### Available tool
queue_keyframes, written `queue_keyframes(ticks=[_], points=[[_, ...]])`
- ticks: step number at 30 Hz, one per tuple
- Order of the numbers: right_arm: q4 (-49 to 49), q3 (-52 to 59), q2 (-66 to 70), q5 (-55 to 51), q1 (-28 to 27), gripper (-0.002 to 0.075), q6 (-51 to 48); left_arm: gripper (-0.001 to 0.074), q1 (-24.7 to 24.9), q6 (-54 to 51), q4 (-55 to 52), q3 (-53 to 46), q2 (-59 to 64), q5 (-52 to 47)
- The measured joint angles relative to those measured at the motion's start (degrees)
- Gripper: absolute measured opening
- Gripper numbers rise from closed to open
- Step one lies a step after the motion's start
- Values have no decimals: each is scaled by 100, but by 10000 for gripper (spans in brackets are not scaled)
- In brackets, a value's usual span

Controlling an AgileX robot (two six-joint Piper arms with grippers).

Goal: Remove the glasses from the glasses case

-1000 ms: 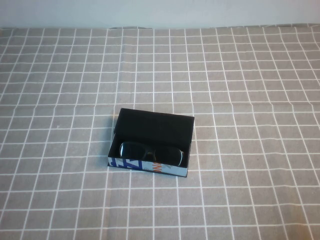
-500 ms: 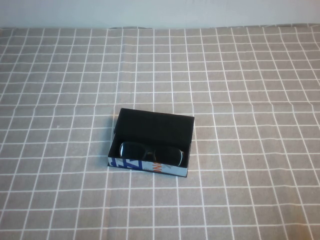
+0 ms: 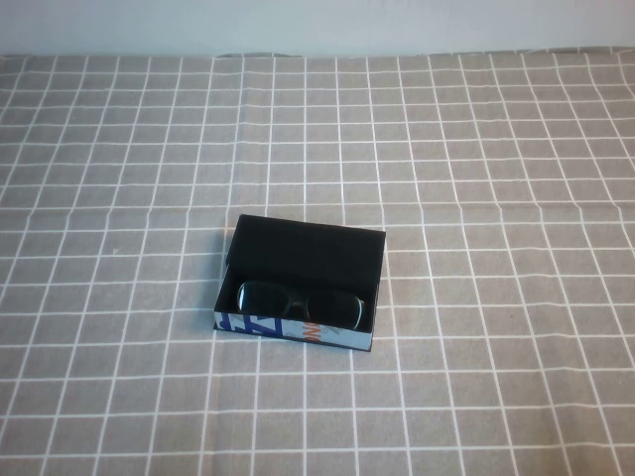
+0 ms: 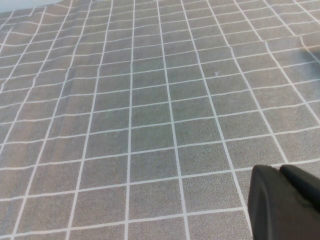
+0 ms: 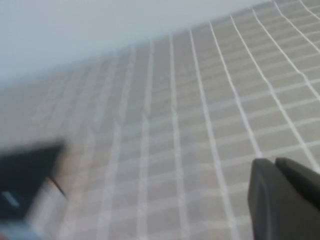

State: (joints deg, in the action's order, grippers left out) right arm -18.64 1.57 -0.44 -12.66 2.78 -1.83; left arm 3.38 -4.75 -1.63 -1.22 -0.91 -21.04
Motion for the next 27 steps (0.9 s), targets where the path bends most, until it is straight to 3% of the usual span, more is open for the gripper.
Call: queue_keyframes(ticks=[6,14,19,27], points=[[-2045,0,0,908,0,-18,0,-4,0,0,0,0,0,0],[-2798,0,0,1010,0,-18,0,-4,0,0,0,0,0,0],[-2738,-441,358,-107,0,-18,0,-4,0,0,0,0,0,0],[-1124,-2632,3111,-2865,0,-18,-127,-4,0,0,0,0,0,0]])
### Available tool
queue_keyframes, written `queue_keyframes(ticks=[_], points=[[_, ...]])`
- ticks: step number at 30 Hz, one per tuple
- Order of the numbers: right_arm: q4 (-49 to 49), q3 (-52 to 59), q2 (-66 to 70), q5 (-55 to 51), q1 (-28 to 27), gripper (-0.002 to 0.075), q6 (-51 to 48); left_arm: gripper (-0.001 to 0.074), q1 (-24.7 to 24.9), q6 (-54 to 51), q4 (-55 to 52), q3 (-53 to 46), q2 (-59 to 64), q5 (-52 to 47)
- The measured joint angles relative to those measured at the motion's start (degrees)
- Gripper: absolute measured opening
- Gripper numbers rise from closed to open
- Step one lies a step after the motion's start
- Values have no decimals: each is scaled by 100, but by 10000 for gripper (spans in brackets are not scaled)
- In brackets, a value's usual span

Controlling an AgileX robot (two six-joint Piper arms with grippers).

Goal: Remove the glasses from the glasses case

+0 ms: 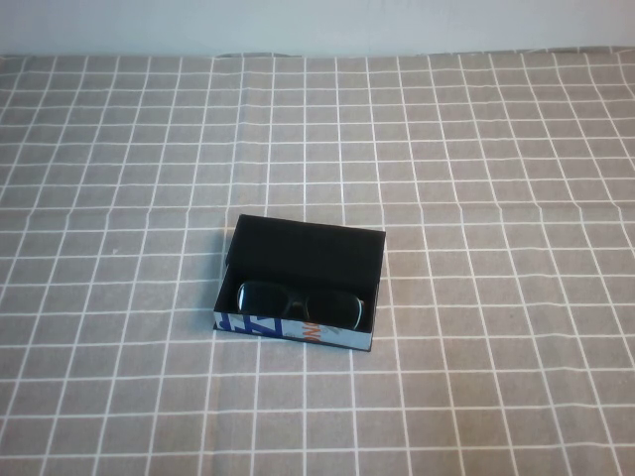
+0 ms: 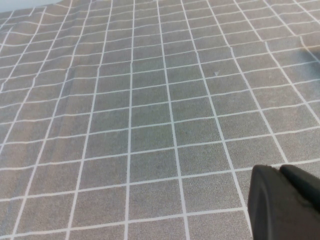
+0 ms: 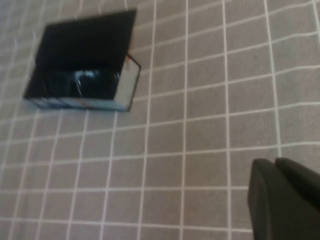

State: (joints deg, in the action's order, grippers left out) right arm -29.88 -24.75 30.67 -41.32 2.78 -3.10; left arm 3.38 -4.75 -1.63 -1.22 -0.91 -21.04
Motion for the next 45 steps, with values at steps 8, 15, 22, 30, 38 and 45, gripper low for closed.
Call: queue_keyframes(ticks=[8,15,22,30,38,45], points=[[283,-2045,2762,-955,95,-18,-1408,-4,0,0,0,0,0,0],[766,-3799,4843,-1071,1352,-18,-1827,-4,0,0,0,0,0,0],[1044,-5507,6405,-1287,2636,-18,-2941,-4,0,0,0,0,0,0],[1159,-7259,8056,-2117,3385,43,-3941,-5,0,0,0,0,0,0],[1404,-8120,9021,-2421,3456,267,-4328,-4,0,0,0,0,0,0],[1471,-8154,9266,-2373,3459,298,-4895,-5,0,0,0,0,0,0]])
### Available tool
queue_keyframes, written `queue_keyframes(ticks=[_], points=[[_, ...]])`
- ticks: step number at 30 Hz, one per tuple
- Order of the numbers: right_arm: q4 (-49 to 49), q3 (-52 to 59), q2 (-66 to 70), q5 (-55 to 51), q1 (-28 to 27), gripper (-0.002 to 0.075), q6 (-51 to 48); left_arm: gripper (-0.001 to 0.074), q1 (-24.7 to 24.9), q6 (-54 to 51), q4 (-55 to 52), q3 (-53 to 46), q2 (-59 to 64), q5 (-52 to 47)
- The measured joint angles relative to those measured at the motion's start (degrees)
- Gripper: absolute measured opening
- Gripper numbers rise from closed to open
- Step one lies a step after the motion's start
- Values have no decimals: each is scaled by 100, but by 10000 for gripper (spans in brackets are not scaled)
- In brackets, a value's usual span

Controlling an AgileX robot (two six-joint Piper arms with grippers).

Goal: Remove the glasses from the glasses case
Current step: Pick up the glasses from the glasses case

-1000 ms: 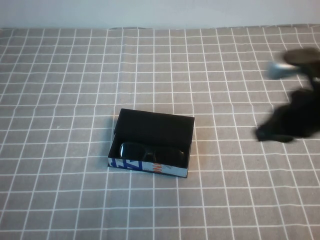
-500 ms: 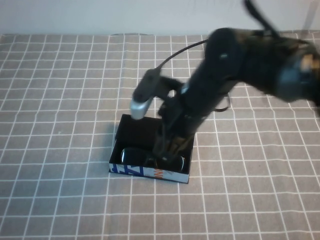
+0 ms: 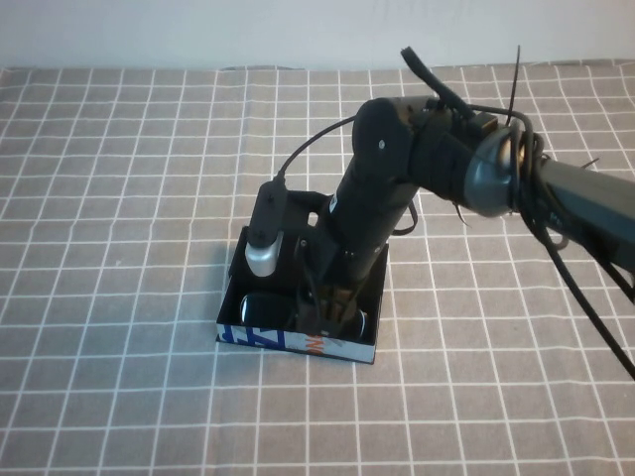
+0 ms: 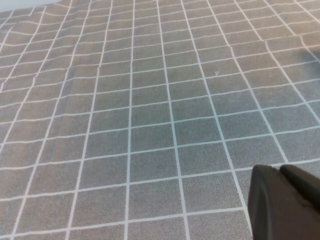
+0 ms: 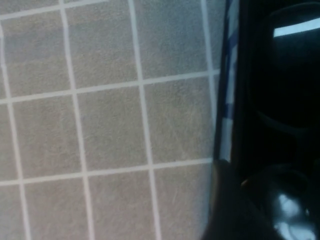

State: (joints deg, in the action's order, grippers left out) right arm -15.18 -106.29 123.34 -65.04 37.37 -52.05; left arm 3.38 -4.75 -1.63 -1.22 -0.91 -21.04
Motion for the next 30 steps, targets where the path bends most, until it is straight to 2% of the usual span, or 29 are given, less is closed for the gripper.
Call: queue_keyframes(ticks=[26,30], points=[[213,0,324,660,10,299,-82,-4,0,0,0,0,0,0],[213,0,324,671,10,235,-82,-4,0,0,0,0,0,0]])
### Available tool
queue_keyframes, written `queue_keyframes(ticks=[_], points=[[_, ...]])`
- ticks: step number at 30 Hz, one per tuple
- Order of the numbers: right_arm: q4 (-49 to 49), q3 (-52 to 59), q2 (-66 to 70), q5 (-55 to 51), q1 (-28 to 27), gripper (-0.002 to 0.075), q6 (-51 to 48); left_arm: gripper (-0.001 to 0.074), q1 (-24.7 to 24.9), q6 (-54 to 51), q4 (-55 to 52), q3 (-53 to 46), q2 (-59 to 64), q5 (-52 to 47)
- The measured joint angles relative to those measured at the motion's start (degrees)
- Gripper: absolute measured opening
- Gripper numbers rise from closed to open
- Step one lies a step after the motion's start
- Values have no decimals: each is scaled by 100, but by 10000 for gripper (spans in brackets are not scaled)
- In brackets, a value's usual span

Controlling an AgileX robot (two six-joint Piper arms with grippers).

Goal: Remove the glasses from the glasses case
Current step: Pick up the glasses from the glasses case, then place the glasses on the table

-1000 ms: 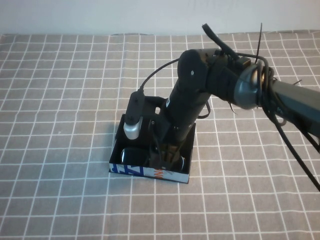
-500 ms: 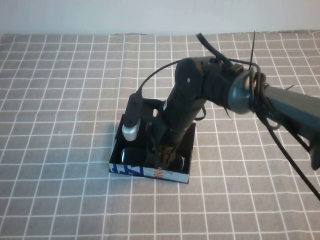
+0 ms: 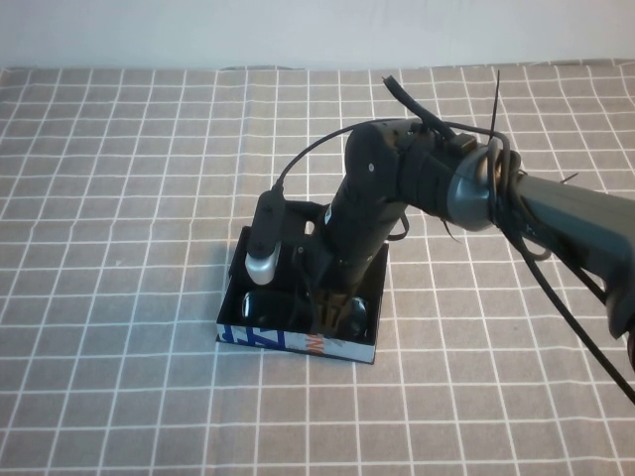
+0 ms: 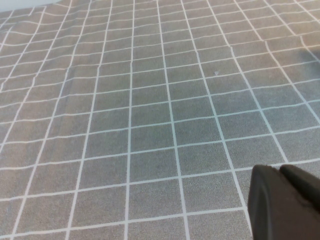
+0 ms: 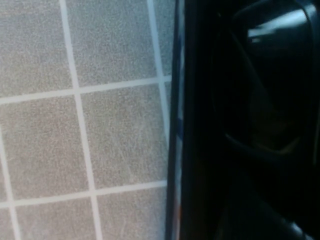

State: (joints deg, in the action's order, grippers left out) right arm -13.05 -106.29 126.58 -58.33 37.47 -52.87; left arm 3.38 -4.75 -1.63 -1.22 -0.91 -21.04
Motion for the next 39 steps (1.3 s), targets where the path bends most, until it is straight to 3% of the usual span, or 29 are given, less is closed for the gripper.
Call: queue_keyframes(ticks=[4,6,11,16,22,26,39], points=[[-38,0,0,0,0,71,11,-4,0,0,0,0,0,0],[-50,-1,-35,0,0,37,93,-4,0,0,0,0,0,0],[188,-1,-380,0,0,31,851,-4,0,0,0,0,0,0],[894,239,-1177,-169,0,31,2959,-4,0,0,0,0,0,0],[1364,1797,-2210,320,-421,30,5526,-4,0,0,0,0,0,0],[1144,2794,-2490,1032,-799,29,6520,-4,0,0,0,0,0,0],[111,4472,-2493,2464,-1065,52,7010,-4,0,0,0,0,0,0]])
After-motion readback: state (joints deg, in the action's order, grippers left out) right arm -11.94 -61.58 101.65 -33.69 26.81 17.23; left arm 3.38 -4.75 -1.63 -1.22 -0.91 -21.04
